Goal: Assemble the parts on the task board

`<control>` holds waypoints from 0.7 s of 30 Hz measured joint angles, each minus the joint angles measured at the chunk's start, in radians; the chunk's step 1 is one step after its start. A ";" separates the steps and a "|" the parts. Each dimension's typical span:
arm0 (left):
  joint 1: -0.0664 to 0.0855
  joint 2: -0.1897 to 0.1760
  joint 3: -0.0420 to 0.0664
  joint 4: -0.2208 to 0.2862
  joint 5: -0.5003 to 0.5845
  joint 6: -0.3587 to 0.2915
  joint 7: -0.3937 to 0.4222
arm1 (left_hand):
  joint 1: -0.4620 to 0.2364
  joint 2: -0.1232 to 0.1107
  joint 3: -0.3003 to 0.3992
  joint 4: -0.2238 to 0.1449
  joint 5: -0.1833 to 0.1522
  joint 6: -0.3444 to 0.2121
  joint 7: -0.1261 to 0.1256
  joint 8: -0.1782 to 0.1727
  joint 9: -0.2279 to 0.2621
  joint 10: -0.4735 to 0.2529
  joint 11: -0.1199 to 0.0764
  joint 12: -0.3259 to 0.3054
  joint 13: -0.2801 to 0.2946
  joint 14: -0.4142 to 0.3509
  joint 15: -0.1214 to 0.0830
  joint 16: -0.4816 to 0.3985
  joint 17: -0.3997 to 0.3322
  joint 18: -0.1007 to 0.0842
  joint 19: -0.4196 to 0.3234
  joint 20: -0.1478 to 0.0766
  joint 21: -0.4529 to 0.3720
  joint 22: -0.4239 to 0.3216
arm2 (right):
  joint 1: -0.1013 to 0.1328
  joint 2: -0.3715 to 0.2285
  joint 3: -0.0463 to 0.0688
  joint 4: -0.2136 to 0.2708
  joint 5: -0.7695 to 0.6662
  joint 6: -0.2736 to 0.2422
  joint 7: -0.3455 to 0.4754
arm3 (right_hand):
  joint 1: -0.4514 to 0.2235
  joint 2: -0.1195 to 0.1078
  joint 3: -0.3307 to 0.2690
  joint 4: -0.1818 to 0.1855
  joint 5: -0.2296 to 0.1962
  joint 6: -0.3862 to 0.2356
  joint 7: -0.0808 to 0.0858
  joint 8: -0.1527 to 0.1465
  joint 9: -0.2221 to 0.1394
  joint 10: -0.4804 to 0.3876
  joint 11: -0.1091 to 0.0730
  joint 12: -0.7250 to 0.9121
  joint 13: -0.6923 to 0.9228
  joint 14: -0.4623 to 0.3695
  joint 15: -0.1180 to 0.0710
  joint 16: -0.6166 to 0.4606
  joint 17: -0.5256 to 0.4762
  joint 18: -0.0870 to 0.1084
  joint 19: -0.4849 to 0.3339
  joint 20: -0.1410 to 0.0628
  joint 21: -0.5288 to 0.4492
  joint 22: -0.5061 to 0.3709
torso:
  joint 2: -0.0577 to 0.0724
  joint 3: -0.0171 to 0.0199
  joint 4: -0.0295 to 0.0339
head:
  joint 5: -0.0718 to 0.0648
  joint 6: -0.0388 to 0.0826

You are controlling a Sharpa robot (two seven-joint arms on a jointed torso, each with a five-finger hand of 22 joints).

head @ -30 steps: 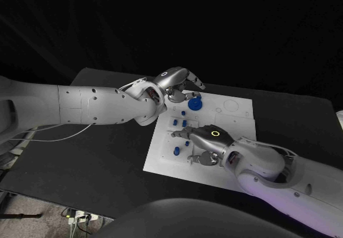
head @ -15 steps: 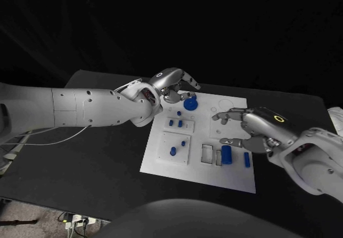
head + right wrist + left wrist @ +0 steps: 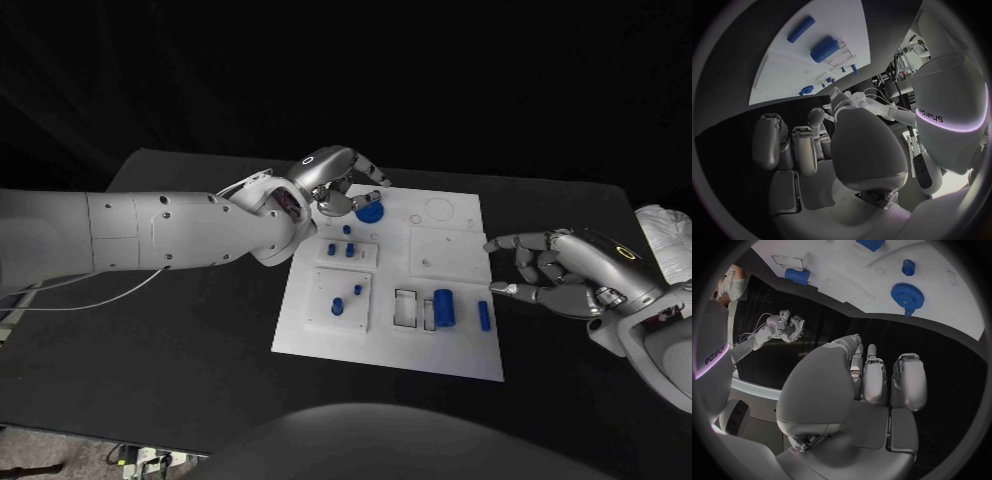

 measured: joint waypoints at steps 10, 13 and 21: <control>-0.005 0.005 0.000 -0.006 0.002 0.000 0.004 | 0.004 0.004 0.000 0.000 0.000 0.004 0.004 0.000 0.000 0.000 0.000 0.000 0.000 0.000 0.000 0.000 0.000 0.000 0.000 0.000 0.000 0.000 | -0.025 0.006 -0.002 -0.003 -0.012 0.061 -0.139 | -0.367 0.085 -0.046 0.042 0.032 0.225 -0.041 0.150 0.118 0.462 -0.025 0.304 0.382 0.006 -0.010 0.062 0.000 -0.048 0.050 -0.008 0.218 0.000 | 0.000 0.0000 0.0011 | -0.010 0.000; -0.005 0.006 0.000 -0.007 0.002 0.000 0.005 | 0.004 0.004 0.003 0.003 0.000 0.004 0.004 0.000 0.000 0.000 0.000 0.000 0.000 0.000 0.000 0.000 0.000 0.000 0.000 0.000 0.000 0.000 | -0.015 0.029 -0.002 -0.003 -0.013 0.097 -0.207 | -0.440 0.104 -0.048 0.044 0.018 0.282 -0.069 0.188 0.158 0.461 -0.052 0.304 0.382 0.005 -0.036 0.062 0.000 -0.050 0.048 -0.035 0.253 0.000 | 0.000 -0.0006 0.0011 | -0.014 0.000; -0.006 0.003 0.000 -0.005 0.002 0.000 0.008 | 0.004 0.004 0.003 0.003 0.004 0.004 0.004 0.000 0.000 0.000 0.000 0.000 0.000 0.000 0.000 0.000 0.000 0.000 0.000 0.000 0.000 0.000 | 0.064 0.147 0.001 -0.028 0.013 0.284 -0.405 | -0.524 0.124 -0.051 0.047 -0.048 0.320 -0.084 0.160 0.156 0.460 -0.063 0.304 0.382 0.004 -0.050 0.062 0.000 -0.063 0.045 -0.052 0.265 0.000 | 0.000 -0.0006 0.0032 | -0.027 0.000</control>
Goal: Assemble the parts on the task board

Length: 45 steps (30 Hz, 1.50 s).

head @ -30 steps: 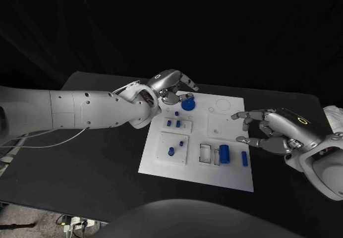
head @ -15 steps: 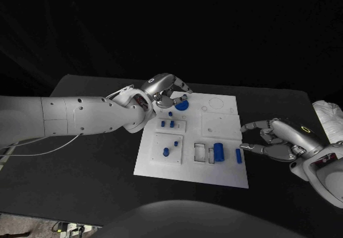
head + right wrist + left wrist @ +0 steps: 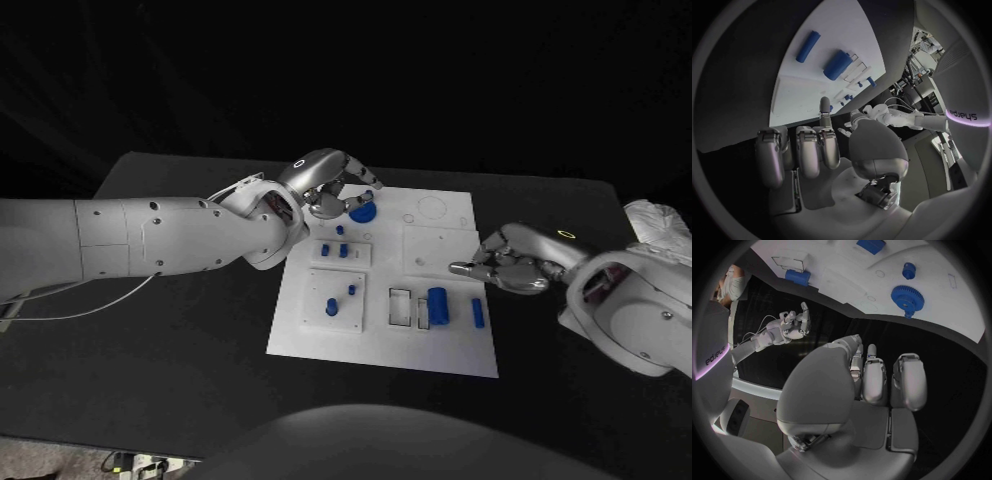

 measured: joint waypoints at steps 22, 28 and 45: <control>0.000 0.000 0.000 0.000 0.000 0.000 0.007 | 0.000 0.000 0.002 -0.002 0.000 0.005 0.013 0.000 0.000 0.000 0.000 0.000 0.000 0.000 0.000 0.000 0.000 0.000 0.000 0.000 0.000 0.000 | 0.043 0.303 0.004 -0.238 0.199 0.538 -0.375 | -0.032 -0.035 -0.009 -0.004 -0.029 0.039 0.004 -0.098 -0.089 0.000 0.000 0.000 0.000 0.000 0.000 0.000 0.000 0.000 0.003 -0.003 0.000 0.001 | 0.000 -0.0002 -0.0012 | -0.008 0.000; 0.000 0.003 0.000 0.000 0.001 0.000 0.008 | 0.000 0.000 0.002 -0.002 0.000 0.005 0.013 0.000 0.000 0.000 0.000 0.000 0.000 0.000 0.000 0.000 0.000 0.000 0.000 0.000 0.000 0.000 | 0.042 0.333 0.005 -0.268 0.219 0.560 -0.397 | -0.034 -0.037 -0.009 -0.004 -0.029 0.043 0.007 -0.102 -0.091 0.000 0.000 0.000 0.000 0.000 0.000 0.000 0.000 0.000 0.003 -0.003 -0.005 0.001 | 0.000 0.0000 -0.0015 | -0.009 0.000; 0.000 0.015 0.000 -0.005 0.001 0.001 0.009 | 0.004 0.004 0.002 -0.002 0.004 0.005 0.013 0.000 0.000 0.000 0.000 0.000 0.000 0.000 0.000 0.000 0.000 0.000 0.000 0.000 0.000 0.000 | 0.030 0.367 0.004 -0.292 0.307 0.553 -0.410 | 0.012 -0.020 0.008 -0.051 0.020 0.054 0.003 -0.121 -0.091 0.000 0.000 0.000 0.000 0.000 0.000 0.000 0.000 0.000 0.003 -0.003 -0.040 0.000 | 0.000 -0.0002 -0.0018 | -0.009 0.000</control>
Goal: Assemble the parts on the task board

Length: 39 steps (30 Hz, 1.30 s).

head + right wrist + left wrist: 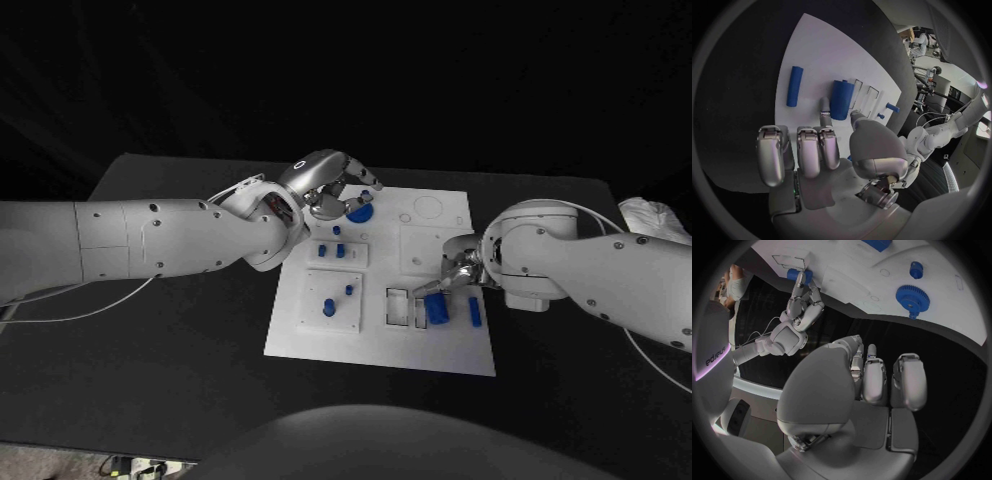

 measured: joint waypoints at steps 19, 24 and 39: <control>0.000 0.005 0.000 -0.002 0.000 0.005 -0.002 | 0.000 0.000 0.000 0.000 0.000 0.014 0.014 0.004 0.005 0.000 0.000 0.000 0.000 0.000 0.000 0.000 -0.001 0.000 0.000 0.000 0.000 0.000 | -0.016 -0.004 0.003 0.006 0.033 -0.031 -0.034 | 0.138 -0.044 0.090 -0.067 0.531 0.002 -0.007 0.063 0.205 0.002 -0.024 0.000 0.000 0.004 -0.025 0.000 0.000 0.000 0.000 -0.025 -0.042 0.000 | -0.001 0.0000 0.0002 | 0.003 0.000; 0.000 0.006 0.000 -0.001 0.000 0.006 -0.002 | 0.000 0.000 0.000 0.000 0.000 0.014 0.014 0.008 0.005 0.000 0.000 0.000 0.000 0.000 0.000 0.000 -0.001 0.000 0.000 0.000 0.000 0.000 | -0.019 -0.020 0.002 0.023 0.041 -0.056 -0.035 | 0.137 -0.044 0.097 -0.060 0.532 -0.008 -0.003 0.086 0.263 0.002 -0.027 0.000 0.000 0.001 -0.027 0.000 0.000 0.000 0.000 -0.025 -0.049 0.000 | -0.001 0.0000 0.0002 | 0.006 0.000; 0.000 0.007 0.000 -0.004 0.000 0.008 -0.003 | 0.003 -0.003 0.000 0.000 0.000 0.018 0.018 0.008 0.006 0.004 0.004 0.000 0.000 0.000 0.000 -0.004 -0.002 0.000 0.000 0.000 0.000 0.000 | 0.030 -0.081 0.002 0.067 0.143 -0.151 -0.041 | 0.107 -0.039 0.109 -0.048 0.572 -0.028 -0.001 0.091 0.315 0.000 -0.029 0.000 0.000 0.000 -0.029 0.000 0.001 0.016 0.000 -0.025 -0.084 0.000 | -0.002 -0.0011 -0.0001 | 0.008 0.000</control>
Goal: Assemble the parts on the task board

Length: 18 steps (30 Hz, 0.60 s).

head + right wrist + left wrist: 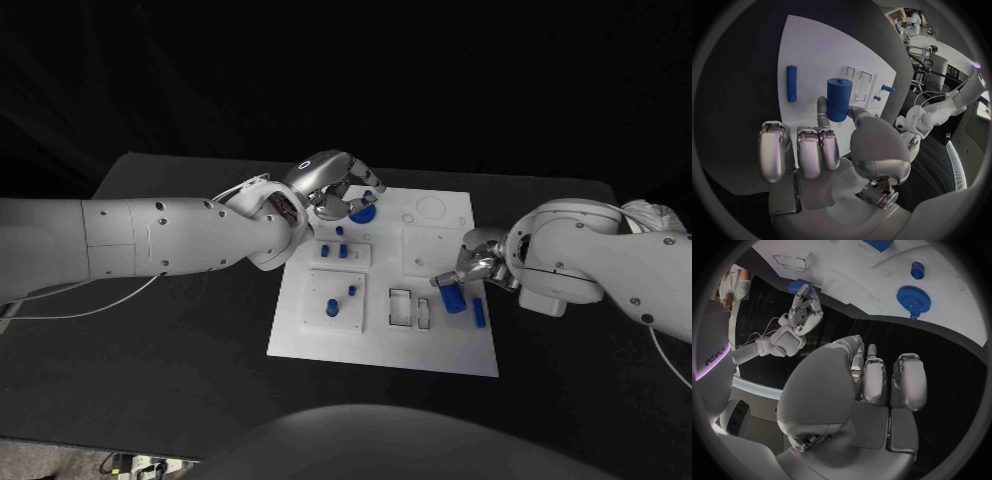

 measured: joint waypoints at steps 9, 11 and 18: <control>0.000 0.002 0.000 -0.003 0.000 0.000 0.000 | 0.001 -0.001 0.000 0.000 0.000 0.000 0.000 0.000 0.000 0.000 0.000 0.000 0.000 0.000 0.000 0.000 0.000 0.000 0.000 0.000 0.000 0.000 | 0.008 0.006 0.000 0.017 0.114 -0.032 -0.005 | -0.014 -0.004 0.005 0.005 0.066 -0.014 0.007 0.000 0.008 0.000 0.000 0.000 0.000 0.000 0.000 0.000 0.000 0.000 0.000 0.000 -0.020 0.000 | 0.001 0.0006 0.0001 | -0.001 0.000; 0.000 0.002 0.000 -0.004 0.000 0.001 0.000 | 0.001 -0.001 0.000 0.000 0.000 0.000 0.000 0.000 0.000 0.000 0.000 0.000 0.000 0.000 0.000 0.000 0.000 0.000 0.000 0.000 0.000 0.000 | 0.008 0.010 0.000 0.018 0.140 -0.036 -0.008 | -0.016 -0.005 0.007 0.007 0.070 -0.019 0.007 0.000 0.008 0.000 0.000 0.000 0.000 0.000 0.000 0.000 0.000 0.000 0.000 0.000 -0.025 0.000 | 0.001 0.0008 0.0000 | 0.000 0.000; 0.000 0.008 0.000 -0.007 0.000 0.001 -0.001 | 0.001 -0.001 0.000 0.000 0.000 0.000 0.000 0.000 0.000 0.000 0.000 0.000 0.000 0.000 0.000 0.000 0.000 0.000 0.000 0.000 0.000 0.000 | 0.009 0.033 0.000 0.018 0.219 -0.046 -0.017 | -0.045 0.010 0.015 0.015 0.021 -0.038 0.013 -0.032 0.008 0.000 0.000 0.000 0.000 0.000 0.000 0.000 0.000 0.016 0.000 0.000 -0.065 0.000 | 0.001 0.0004 0.0001 | -0.001 0.000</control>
